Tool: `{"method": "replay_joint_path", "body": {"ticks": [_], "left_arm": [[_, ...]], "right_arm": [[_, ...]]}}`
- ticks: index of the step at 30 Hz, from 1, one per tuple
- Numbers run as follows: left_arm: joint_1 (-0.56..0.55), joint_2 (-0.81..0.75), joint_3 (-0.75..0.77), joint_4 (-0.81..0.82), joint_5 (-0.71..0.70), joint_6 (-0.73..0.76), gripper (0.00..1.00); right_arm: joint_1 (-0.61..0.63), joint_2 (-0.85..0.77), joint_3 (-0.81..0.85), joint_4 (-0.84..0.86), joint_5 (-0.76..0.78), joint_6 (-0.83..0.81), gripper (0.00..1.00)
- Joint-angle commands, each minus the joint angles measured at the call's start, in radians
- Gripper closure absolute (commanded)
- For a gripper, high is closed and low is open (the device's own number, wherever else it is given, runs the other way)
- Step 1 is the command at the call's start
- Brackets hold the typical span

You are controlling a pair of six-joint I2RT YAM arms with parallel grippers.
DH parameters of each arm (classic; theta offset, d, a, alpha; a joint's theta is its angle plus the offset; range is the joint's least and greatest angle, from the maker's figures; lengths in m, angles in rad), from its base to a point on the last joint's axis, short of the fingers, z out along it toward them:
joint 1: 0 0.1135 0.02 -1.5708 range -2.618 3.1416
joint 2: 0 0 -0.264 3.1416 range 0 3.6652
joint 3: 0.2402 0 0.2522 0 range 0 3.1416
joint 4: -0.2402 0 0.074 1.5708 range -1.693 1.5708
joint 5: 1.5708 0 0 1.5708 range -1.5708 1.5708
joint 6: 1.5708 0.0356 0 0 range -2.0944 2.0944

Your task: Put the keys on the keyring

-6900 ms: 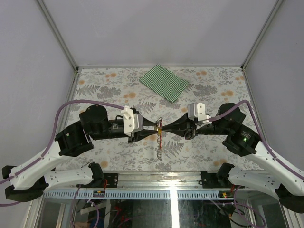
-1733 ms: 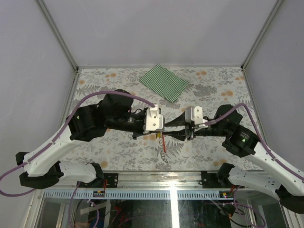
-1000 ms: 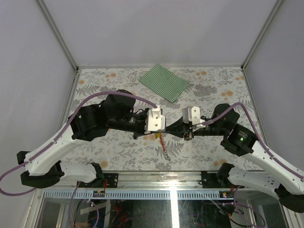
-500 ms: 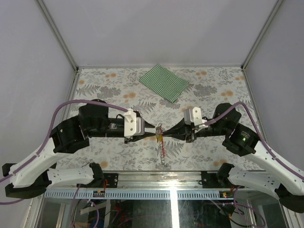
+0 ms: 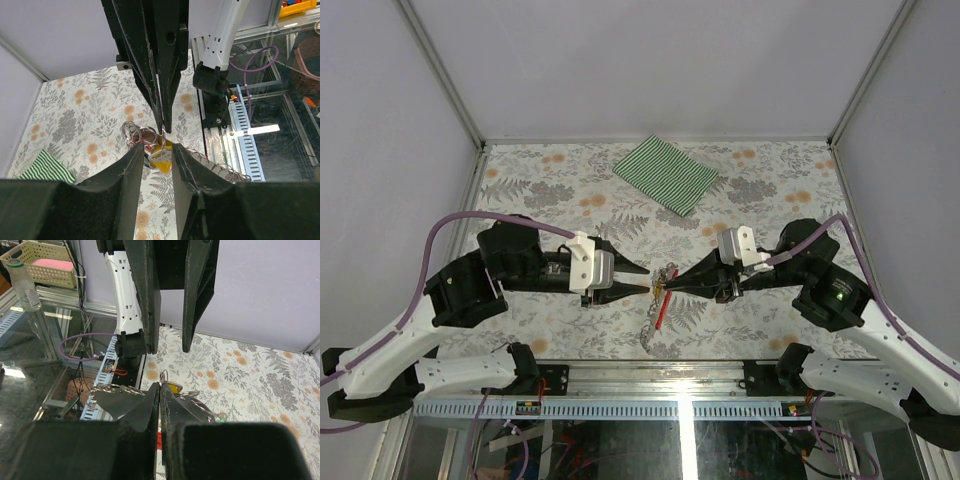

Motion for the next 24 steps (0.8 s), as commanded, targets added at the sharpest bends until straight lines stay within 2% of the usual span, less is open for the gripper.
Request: {"method": "replay_joint_path", "body": {"ticks": [1, 18, 24], "left_arm": [[-0.003, -0.001, -0.005, 0.061, 0.049, -0.012, 0.69], [-0.004, 0.033, 0.012, 0.046, 0.085, -0.004, 0.69], [-0.004, 0.039, 0.018, 0.049, 0.087, 0.0, 0.79]], "right_arm": [[0.002, -0.03, 0.062, 0.092, -0.038, 0.021, 1.0], [0.003, -0.039, 0.064, 0.128, -0.064, 0.047, 1.0], [0.003, -0.042, 0.059, 0.134, -0.064, 0.049, 1.0]]}}
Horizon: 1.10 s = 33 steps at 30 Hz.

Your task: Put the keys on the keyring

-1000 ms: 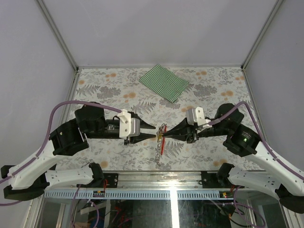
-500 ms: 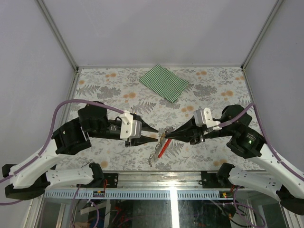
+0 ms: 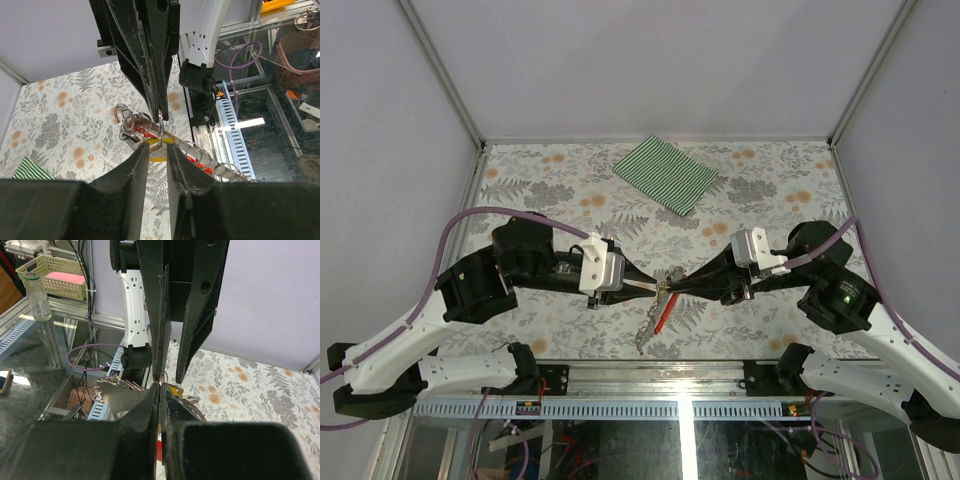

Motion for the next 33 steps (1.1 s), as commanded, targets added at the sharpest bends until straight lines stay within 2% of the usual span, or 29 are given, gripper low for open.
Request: {"method": "replay_joint_path", "body": {"ticks": [1, 5, 14, 24, 33], "left_arm": [[-0.003, 0.003, 0.018, 0.053, 0.014, -0.001, 0.8], [-0.005, 0.006, 0.015, 0.064, 0.022, -0.001, 0.81], [-0.003, -0.004, 0.007, 0.086, 0.017, -0.01, 1.0], [-0.004, -0.037, -0.042, 0.157, -0.009, -0.05, 1.0], [-0.004, -0.038, -0.065, 0.207, -0.016, -0.068, 1.0]], "right_arm": [[0.003, -0.016, 0.046, 0.087, -0.017, 0.015, 1.0], [0.002, -0.017, 0.044, 0.087, -0.014, 0.015, 1.0], [0.002, -0.016, 0.038, 0.103, -0.007, 0.027, 1.0], [0.002, -0.041, -0.019, 0.251, 0.029, 0.102, 1.0], [0.002, -0.056, -0.094, 0.477, 0.067, 0.213, 1.0]]}}
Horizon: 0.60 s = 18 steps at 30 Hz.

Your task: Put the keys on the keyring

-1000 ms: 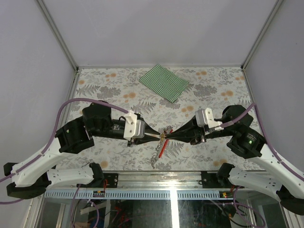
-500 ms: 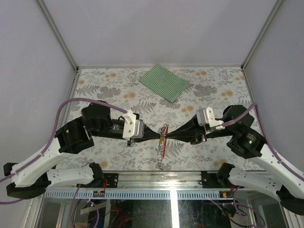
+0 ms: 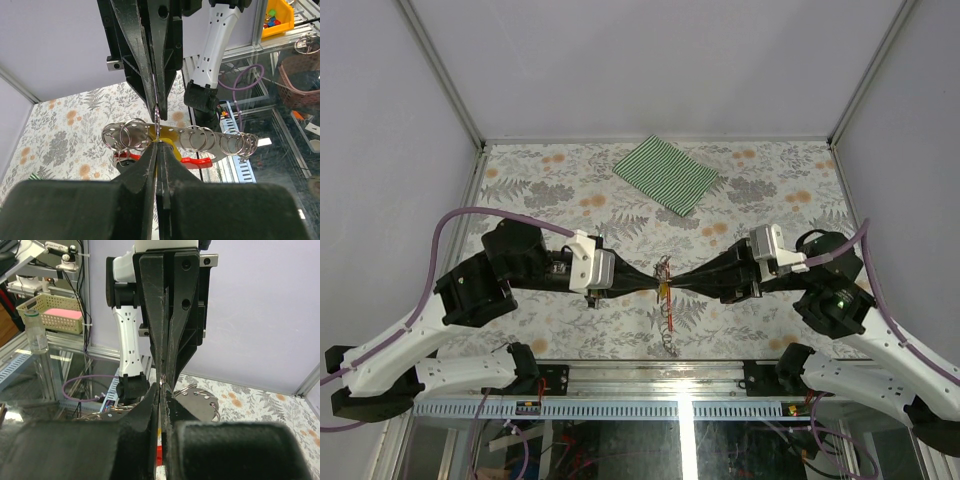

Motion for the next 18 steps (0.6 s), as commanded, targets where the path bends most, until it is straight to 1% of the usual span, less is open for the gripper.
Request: {"method": "replay_joint_path", "body": {"ticks": [1, 10, 15, 18], "left_arm": [[-0.004, -0.005, -0.015, 0.078, -0.017, -0.027, 1.0], [-0.005, -0.005, -0.028, 0.111, -0.025, -0.04, 1.0], [-0.005, -0.013, -0.045, 0.142, -0.039, -0.052, 1.0], [-0.003, -0.016, -0.05, 0.149, -0.057, -0.053, 1.0]], "right_arm": [[0.002, -0.019, -0.015, 0.244, 0.031, 0.086, 1.0], [0.002, -0.025, -0.07, 0.417, 0.073, 0.17, 1.0], [0.003, -0.035, -0.087, 0.459, 0.113, 0.193, 1.0], [0.002, -0.043, -0.092, 0.447, 0.146, 0.186, 1.0]]}}
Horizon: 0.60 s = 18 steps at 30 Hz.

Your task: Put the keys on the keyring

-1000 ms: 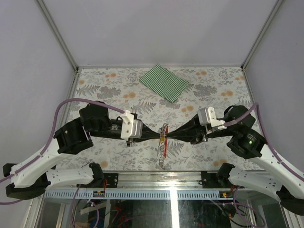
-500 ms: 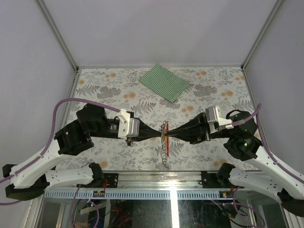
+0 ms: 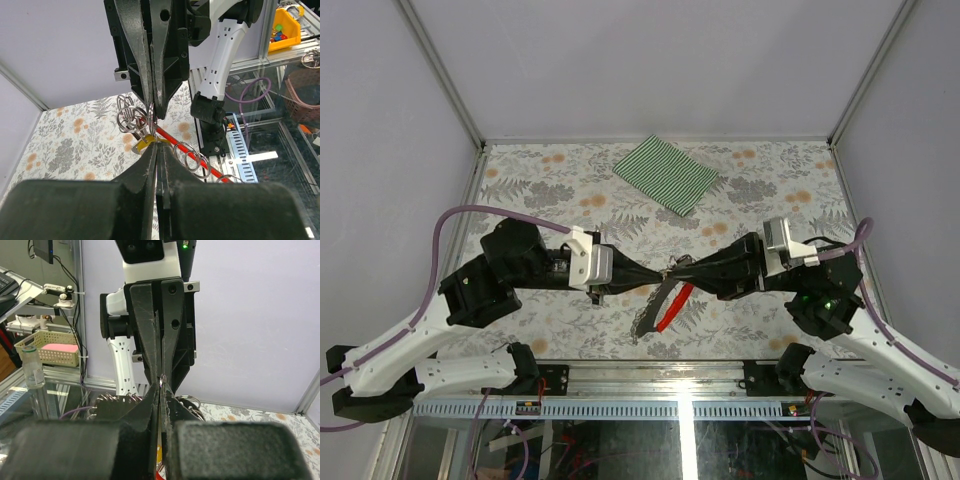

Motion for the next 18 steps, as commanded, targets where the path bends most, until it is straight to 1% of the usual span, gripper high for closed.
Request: {"method": "replay_joint_path", "body": {"ticks": [1, 4, 11, 15, 18], "left_arm": [[-0.003, -0.012, -0.019, 0.052, -0.04, -0.019, 1.0], [-0.004, -0.015, -0.019, 0.05, -0.063, -0.017, 1.0], [-0.004, -0.018, -0.012, 0.03, -0.115, -0.002, 1.0], [-0.003, -0.011, -0.004, 0.015, -0.135, 0.007, 0.99], [-0.006, -0.003, 0.002, 0.006, -0.148, 0.016, 0.98]], "right_arm": [[0.003, -0.04, 0.01, 0.134, 0.087, 0.011, 1.0], [0.002, -0.05, 0.007, 0.097, 0.129, -0.005, 1.0], [0.003, -0.063, 0.032, -0.048, 0.242, -0.037, 1.0], [0.002, -0.052, 0.073, -0.17, 0.268, -0.051, 1.0], [0.003, -0.046, 0.091, -0.224, 0.278, -0.055, 1.0]]}}
